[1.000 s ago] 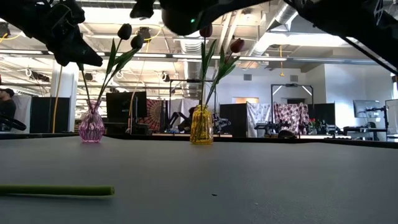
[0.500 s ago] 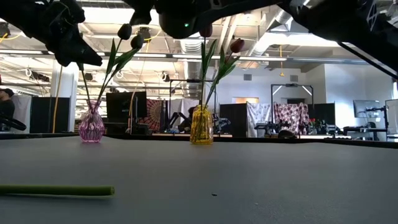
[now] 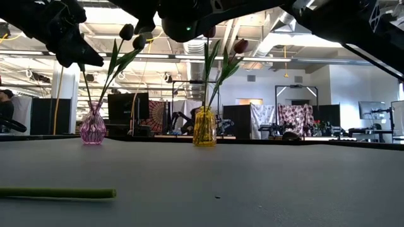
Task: Sort flowers into vase by color
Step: Put the top red flower into the red vase, then put the red flower into the red vase
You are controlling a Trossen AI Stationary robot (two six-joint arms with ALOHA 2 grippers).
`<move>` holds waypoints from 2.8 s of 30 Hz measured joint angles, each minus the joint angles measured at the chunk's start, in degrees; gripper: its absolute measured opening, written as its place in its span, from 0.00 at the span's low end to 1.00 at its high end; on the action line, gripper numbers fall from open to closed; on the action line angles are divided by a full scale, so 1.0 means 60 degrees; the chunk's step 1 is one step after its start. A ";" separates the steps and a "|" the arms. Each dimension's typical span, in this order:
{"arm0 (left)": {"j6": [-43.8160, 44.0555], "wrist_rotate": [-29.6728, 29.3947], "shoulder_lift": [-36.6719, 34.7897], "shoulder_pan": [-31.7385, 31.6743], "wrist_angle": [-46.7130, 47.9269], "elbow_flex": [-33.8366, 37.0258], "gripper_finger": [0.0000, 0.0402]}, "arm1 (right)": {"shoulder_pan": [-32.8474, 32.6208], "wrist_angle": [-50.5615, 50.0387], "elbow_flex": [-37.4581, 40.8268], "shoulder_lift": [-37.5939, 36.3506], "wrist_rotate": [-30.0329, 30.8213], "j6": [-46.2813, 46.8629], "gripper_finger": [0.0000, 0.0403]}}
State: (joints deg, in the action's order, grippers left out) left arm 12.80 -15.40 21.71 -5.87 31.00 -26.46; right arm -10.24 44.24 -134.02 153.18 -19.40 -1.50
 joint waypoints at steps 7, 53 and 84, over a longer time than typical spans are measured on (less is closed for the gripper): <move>-0.0004 -0.0004 0.0001 -0.0001 0.0000 0.0000 0.20 | -0.0024 -0.0180 0.0000 -0.0004 0.0000 0.0006 0.16; -0.0191 0.1031 -0.0002 0.0000 -0.0086 0.0000 0.20 | -0.1713 -1.3035 0.0073 -0.2335 0.3366 0.2283 0.76; 0.0025 0.0961 0.0005 0.0004 -0.0076 0.0025 0.20 | -0.2528 -1.1236 0.0004 0.0548 0.6015 0.3681 0.42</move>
State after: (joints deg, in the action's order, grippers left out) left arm 12.95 -9.63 21.74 -5.85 30.55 -26.30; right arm -25.41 -23.18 -133.99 156.47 16.69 20.59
